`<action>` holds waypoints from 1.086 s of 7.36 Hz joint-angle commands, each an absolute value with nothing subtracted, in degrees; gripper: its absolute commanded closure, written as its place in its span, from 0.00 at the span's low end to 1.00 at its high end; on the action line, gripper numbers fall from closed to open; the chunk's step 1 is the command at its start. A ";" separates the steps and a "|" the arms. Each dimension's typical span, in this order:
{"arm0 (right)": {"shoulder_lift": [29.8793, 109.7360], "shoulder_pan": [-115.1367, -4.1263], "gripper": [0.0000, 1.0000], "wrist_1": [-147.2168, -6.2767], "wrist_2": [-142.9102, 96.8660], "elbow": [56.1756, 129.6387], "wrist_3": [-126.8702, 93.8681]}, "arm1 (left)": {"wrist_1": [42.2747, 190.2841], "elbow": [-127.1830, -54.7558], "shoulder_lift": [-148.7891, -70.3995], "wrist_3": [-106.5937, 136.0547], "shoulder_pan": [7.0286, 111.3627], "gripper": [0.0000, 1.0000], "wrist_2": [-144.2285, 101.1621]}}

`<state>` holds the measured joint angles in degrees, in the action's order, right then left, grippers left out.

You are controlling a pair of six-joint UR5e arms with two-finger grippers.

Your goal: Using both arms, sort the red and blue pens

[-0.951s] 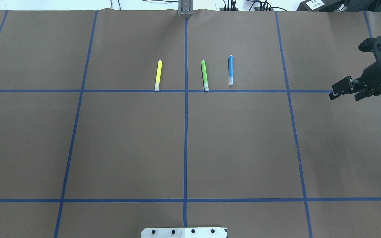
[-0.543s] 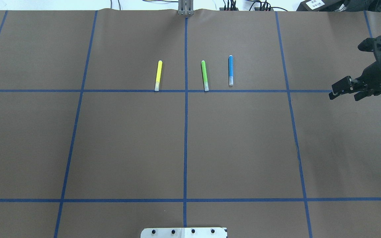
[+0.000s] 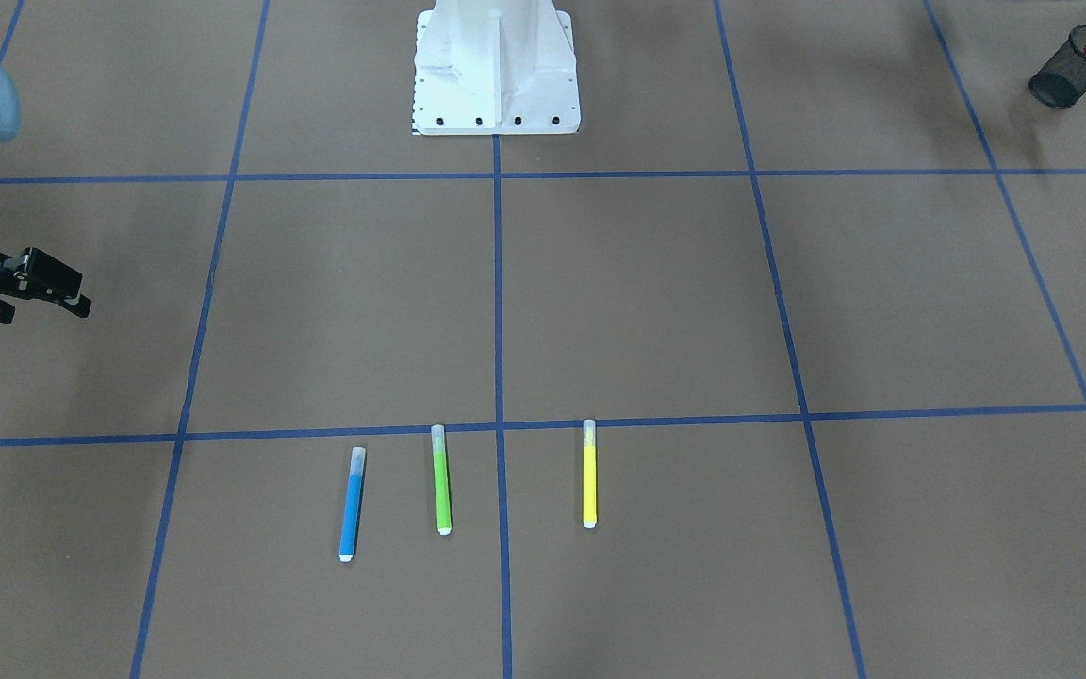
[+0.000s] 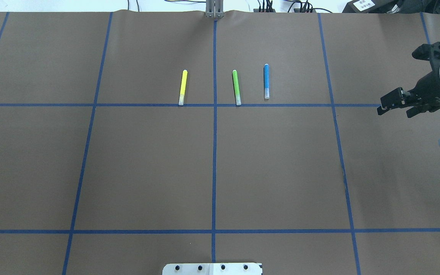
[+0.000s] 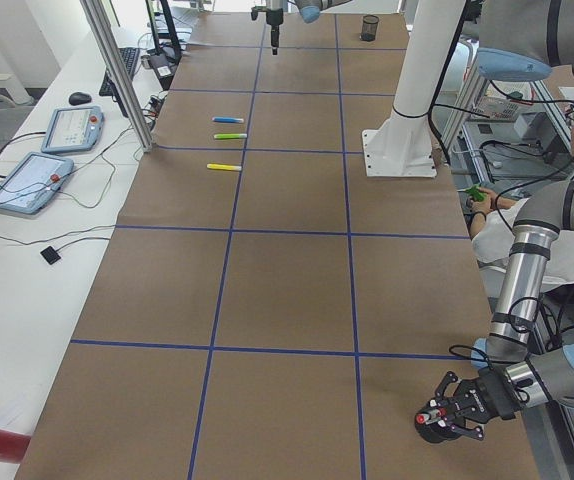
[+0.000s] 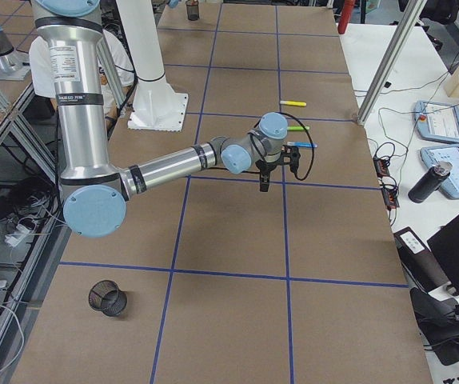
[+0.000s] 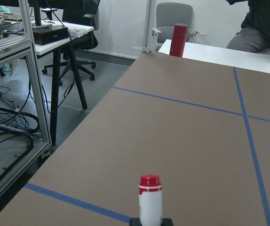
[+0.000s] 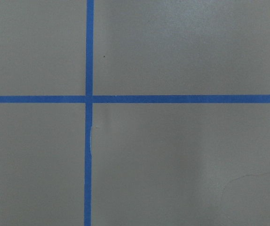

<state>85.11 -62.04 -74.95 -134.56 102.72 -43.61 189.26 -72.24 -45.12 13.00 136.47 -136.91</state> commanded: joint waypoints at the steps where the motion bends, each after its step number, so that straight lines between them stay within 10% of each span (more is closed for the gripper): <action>1: 85.08 -61.53 0.00 -73.57 -134.47 102.40 -44.91 | 189.32 -72.16 -44.39 12.13 138.76 1.00 -135.62; 4: 85.17 -61.35 0.00 -73.56 -133.42 102.30 -45.00 | 189.32 -72.25 -43.77 12.04 141.15 1.00 -136.32; 7: 85.17 -61.35 0.00 -73.56 -133.42 102.22 -45.00 | 188.61 -71.81 -43.68 6.68 141.24 0.15 -136.49; 8: 85.17 -61.35 0.00 -73.56 -133.42 102.22 -45.00 | 188.61 -71.81 -43.68 6.68 141.33 0.08 -136.58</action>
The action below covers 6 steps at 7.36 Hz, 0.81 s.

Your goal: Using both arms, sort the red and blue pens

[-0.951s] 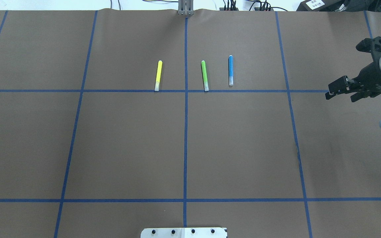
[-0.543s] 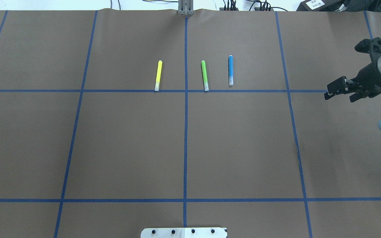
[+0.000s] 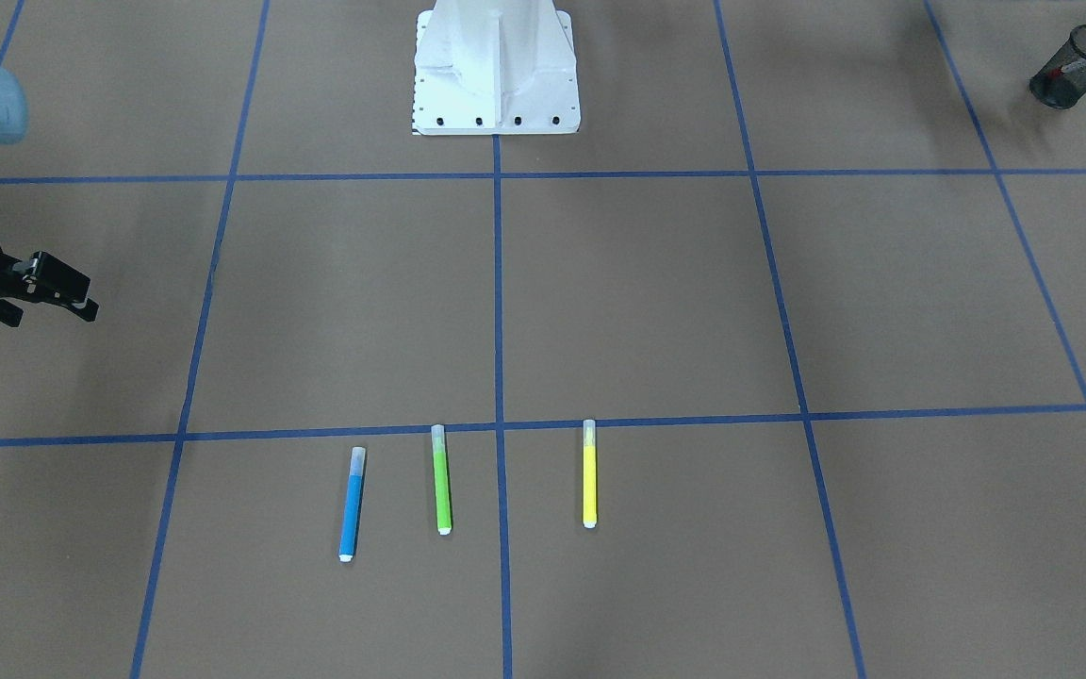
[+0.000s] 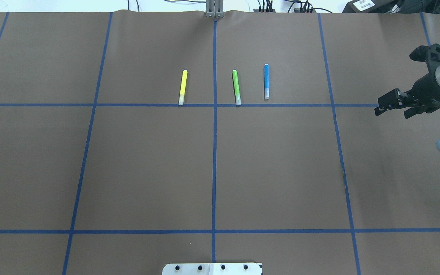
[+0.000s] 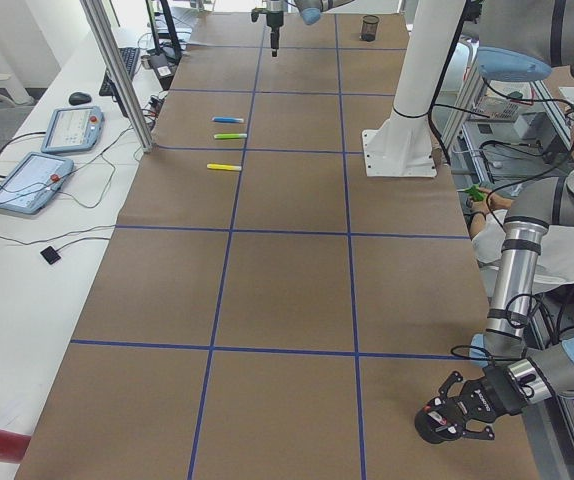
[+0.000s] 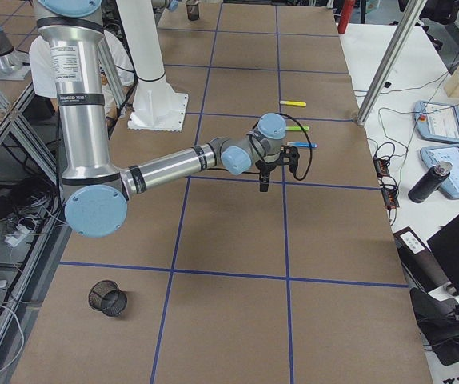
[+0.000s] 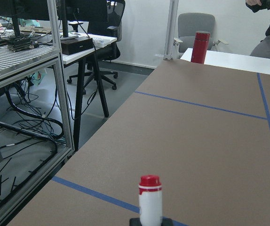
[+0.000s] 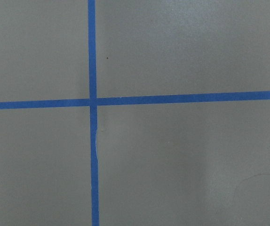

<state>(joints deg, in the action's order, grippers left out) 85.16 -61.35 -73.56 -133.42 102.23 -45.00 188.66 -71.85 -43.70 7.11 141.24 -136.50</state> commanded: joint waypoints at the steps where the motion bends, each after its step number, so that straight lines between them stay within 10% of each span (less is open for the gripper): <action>1: 85.08 -61.35 0.00 -73.56 -133.42 102.30 -45.00 | 188.09 -71.98 -43.77 6.68 141.50 0.09 -138.06; 6: 84.99 -61.00 0.00 -73.56 -133.33 102.22 -45.00 | 162.64 -86.31 -50.24 6.24 139.85 0.09 -142.12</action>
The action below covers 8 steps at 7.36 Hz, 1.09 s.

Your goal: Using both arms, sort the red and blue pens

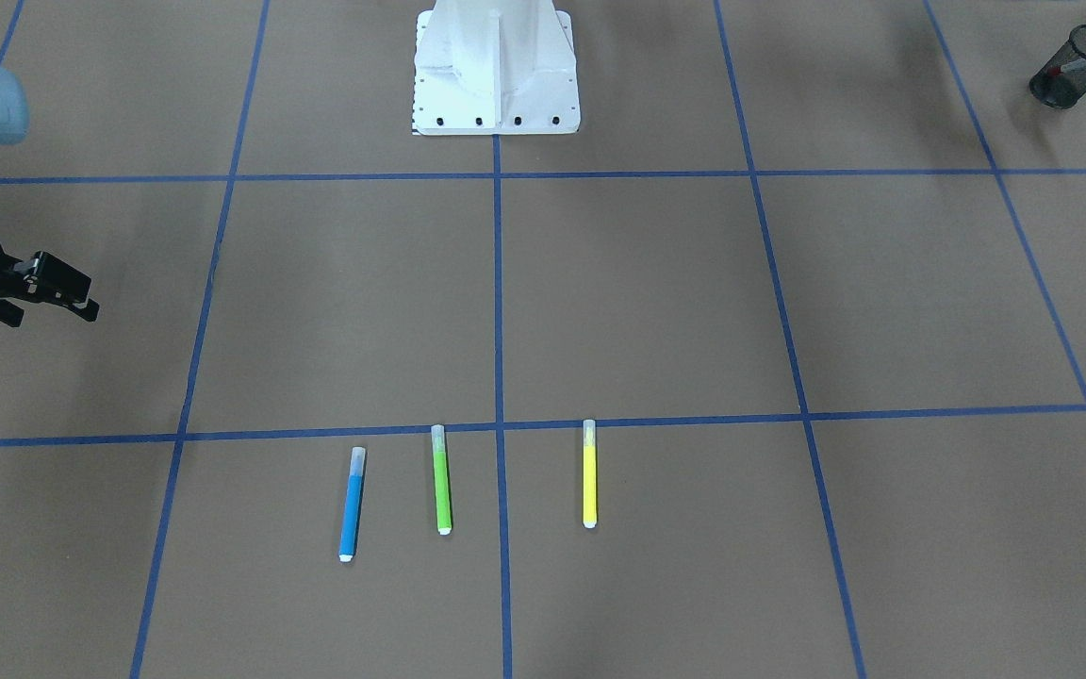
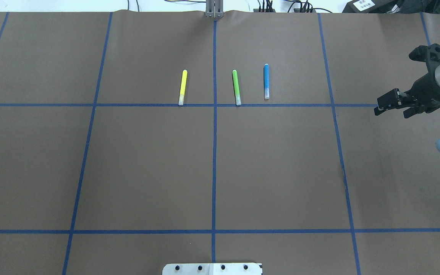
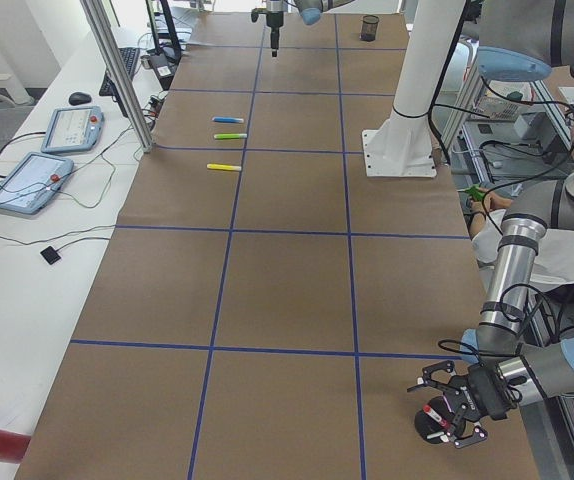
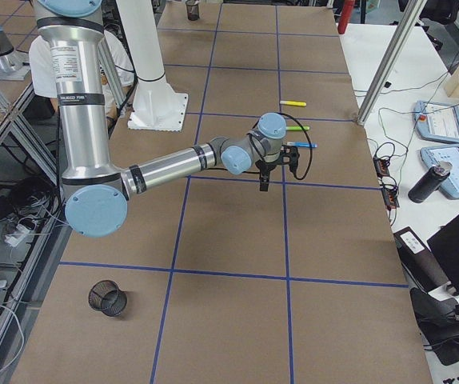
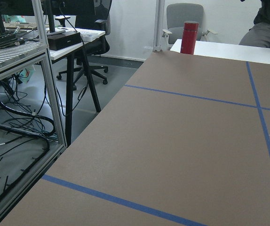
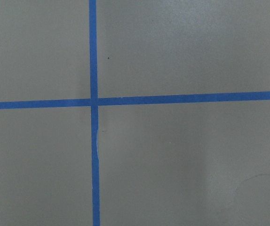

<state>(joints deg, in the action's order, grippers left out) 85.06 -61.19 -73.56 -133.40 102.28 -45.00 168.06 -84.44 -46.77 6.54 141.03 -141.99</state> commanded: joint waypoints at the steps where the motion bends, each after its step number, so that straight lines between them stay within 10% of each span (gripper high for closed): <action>1: 84.47 -60.82 0.00 -73.56 -132.98 102.22 -45.00 | 158.07 -86.31 -53.93 5.72 134.00 0.09 -142.21; 8: 68.34 -52.48 0.00 -73.65 -126.14 94.26 -57.55 | 124.95 -86.84 -80.90 5.80 96.11 0.08 -142.21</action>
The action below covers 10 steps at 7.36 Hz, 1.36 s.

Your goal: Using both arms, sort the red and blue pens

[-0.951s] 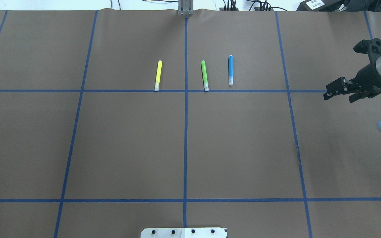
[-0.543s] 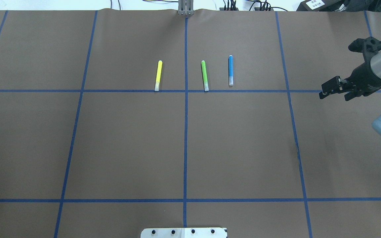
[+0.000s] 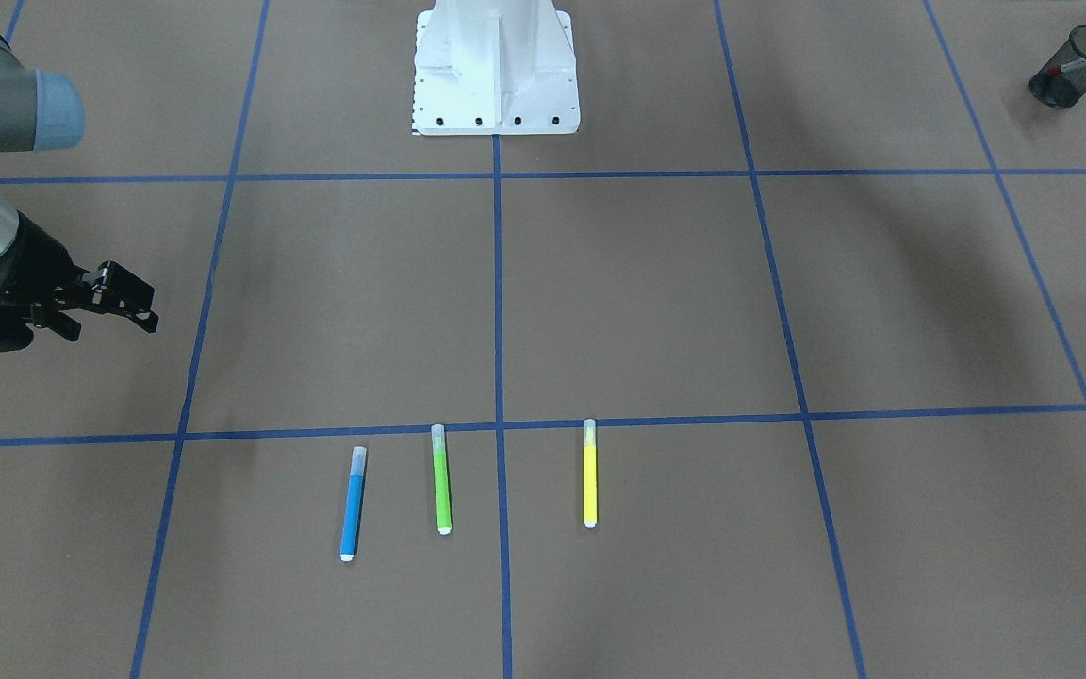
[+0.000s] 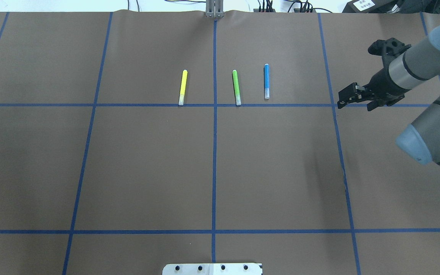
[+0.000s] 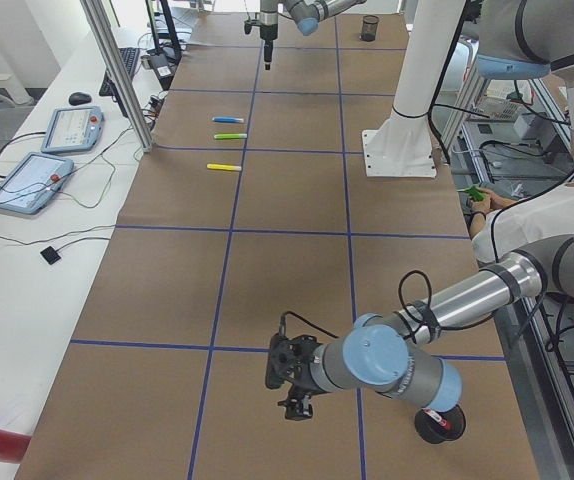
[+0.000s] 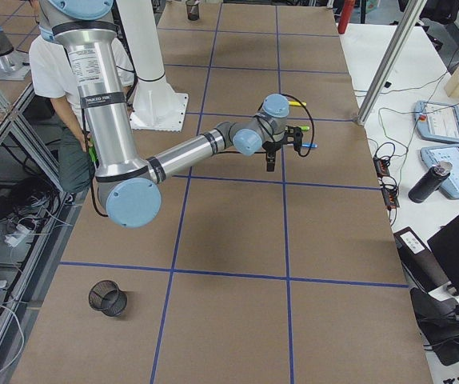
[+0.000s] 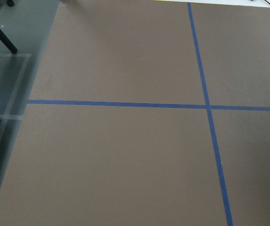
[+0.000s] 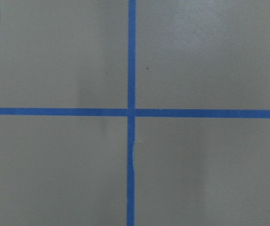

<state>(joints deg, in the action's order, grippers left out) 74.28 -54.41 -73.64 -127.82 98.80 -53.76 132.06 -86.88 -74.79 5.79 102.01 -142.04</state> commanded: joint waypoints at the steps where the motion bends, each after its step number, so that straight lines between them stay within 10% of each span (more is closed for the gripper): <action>1: 63.51 -51.95 0.00 -73.65 -125.08 89.17 -58.26 | 118.45 -86.66 -85.56 5.80 92.15 0.08 -142.21; 10: 36.41 -48.52 0.08 -64.87 -117.95 49.52 -60.12 | 109.25 -83.06 -93.69 5.45 81.47 0.08 -142.29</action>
